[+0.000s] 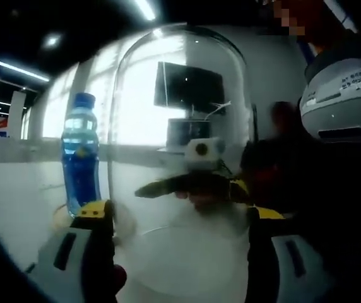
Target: Open the cover put in the Mizone put the cover back on
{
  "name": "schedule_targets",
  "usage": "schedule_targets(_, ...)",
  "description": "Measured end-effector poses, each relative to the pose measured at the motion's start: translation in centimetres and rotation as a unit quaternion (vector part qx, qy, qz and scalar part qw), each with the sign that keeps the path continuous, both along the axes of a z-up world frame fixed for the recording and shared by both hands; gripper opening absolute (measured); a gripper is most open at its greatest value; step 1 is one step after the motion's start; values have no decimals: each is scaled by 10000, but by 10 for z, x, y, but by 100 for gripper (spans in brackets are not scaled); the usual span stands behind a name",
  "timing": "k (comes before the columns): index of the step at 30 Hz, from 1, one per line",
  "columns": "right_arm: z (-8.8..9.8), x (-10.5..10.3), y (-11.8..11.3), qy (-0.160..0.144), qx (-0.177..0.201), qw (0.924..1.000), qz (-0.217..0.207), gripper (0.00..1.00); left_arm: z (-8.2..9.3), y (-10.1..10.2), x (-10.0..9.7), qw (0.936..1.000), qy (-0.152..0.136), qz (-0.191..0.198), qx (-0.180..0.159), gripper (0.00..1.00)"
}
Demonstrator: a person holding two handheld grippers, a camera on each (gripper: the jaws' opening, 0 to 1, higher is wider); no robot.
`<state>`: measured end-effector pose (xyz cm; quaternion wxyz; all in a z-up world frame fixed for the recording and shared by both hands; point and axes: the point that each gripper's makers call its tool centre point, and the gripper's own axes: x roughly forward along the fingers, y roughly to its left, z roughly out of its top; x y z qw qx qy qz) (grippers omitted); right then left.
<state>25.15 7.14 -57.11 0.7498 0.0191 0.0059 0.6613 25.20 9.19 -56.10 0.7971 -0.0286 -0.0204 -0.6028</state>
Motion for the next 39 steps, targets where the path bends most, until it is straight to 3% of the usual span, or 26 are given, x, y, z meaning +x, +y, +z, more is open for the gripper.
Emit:
schedule_targets(7,1,0,1,66,-126,9999,8,90,3,-1,1,10000,93,-27,-20,76)
schedule_targets(11,10,1,1,619,63,9981,43,90,17,1,3,9988,334,-14,-352,76)
schedule_targets(13,17,2,0,665,122,9977,46,90,24,1,3,9985,337,2,-430,75)
schedule_targets(18,40,-3,-2,476,268,9985,-11,90,45,-1,-1,9990,242,12,-382,75)
schedule_targets(25,61,-10,-3,21,136,9999,-57,90,61,-7,-12,9999,70,52,58,77)
schedule_targets(39,108,-16,4,-206,171,9996,-31,90,108,-4,-18,9995,-94,192,214,78)
